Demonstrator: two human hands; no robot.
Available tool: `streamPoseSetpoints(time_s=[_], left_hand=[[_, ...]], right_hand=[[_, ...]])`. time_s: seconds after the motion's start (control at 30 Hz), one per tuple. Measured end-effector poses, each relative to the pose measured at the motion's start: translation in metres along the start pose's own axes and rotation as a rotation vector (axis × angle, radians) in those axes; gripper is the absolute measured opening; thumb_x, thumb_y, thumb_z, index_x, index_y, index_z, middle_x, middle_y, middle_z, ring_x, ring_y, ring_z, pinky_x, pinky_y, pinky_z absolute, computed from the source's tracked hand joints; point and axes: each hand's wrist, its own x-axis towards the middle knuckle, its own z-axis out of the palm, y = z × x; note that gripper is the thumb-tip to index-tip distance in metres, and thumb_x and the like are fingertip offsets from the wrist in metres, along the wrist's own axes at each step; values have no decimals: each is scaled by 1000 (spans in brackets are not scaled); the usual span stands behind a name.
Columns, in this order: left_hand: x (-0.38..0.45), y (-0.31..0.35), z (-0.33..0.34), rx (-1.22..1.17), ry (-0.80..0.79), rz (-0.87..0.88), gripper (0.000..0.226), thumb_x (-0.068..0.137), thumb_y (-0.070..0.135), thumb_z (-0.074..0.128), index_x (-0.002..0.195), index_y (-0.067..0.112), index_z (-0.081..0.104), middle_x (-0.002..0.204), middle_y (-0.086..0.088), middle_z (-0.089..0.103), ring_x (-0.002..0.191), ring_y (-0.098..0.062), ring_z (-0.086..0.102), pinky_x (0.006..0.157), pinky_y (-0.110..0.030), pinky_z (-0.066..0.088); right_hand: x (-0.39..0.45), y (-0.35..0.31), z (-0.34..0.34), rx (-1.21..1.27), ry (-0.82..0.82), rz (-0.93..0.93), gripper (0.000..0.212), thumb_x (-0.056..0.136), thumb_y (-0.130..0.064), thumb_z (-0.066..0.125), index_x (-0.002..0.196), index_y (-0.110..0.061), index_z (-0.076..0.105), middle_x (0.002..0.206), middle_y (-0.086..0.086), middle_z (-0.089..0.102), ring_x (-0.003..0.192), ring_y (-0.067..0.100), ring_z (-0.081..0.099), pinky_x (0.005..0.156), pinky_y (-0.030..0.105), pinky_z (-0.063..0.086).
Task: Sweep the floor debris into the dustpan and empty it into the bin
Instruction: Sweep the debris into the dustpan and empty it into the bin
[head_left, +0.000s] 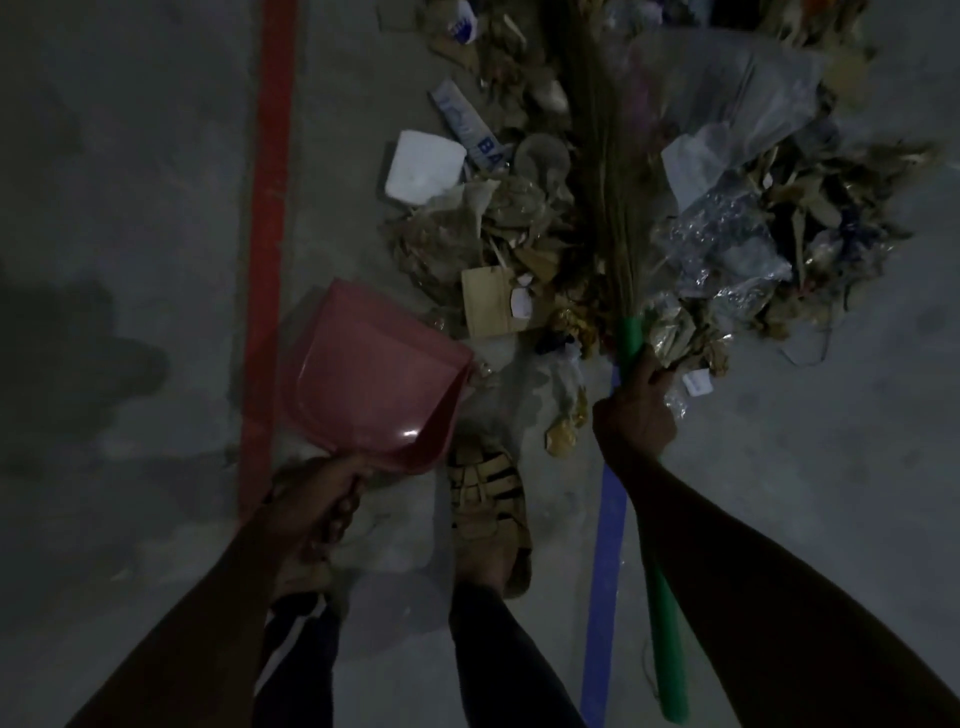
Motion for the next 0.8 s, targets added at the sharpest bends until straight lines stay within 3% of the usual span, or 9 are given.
streamPoseSetpoints(time_s=[0.1,0.27,0.43,0.53,0.67,0.8], left_hand=[[17,10,-7,36,5,31,27,91,35,55,73,15,54,49,-1,37,33,-14,30,42,-12,23],[35,38,-16,141,-1,8,28,91,30,57,70,12,53,48,0,34,32,-13,25,41,-15,18],[38,75,-15,225,-64,2,26,92,24,53,69,11,49,50,-2,31,31,-13,24,35,-11,19],[41,91,-12,243,-94,-16,27,92,24,51,68,12,47,49,-1,29,29,-13,22,35,-10,18],[55,107,-7,300,-113,3,29,93,24,50,66,13,46,47,0,30,29,-13,23,35,-11,18],[71,116,-6,352,-118,13,31,91,26,51,63,12,46,49,-2,29,30,-14,23,36,-12,20]], right_hand=[[4,0,10,26,-60,9,82,85,-14,60,156,-21,17,149,15,35,93,41,61,62,36,39],[-8,4,17,51,-148,-47,83,86,-12,59,156,-21,15,142,12,39,72,31,53,55,35,41],[-27,17,21,75,-157,-159,79,86,-14,57,154,-20,19,131,12,45,65,24,46,46,24,29],[-23,23,24,80,-87,-109,74,87,-12,56,152,-22,22,131,14,46,66,26,44,47,23,26],[1,23,23,113,64,-18,72,89,-11,54,152,-21,21,125,16,47,67,32,53,50,35,41],[28,14,16,85,28,94,82,81,-9,57,153,-22,20,140,14,42,74,37,57,55,35,34]])
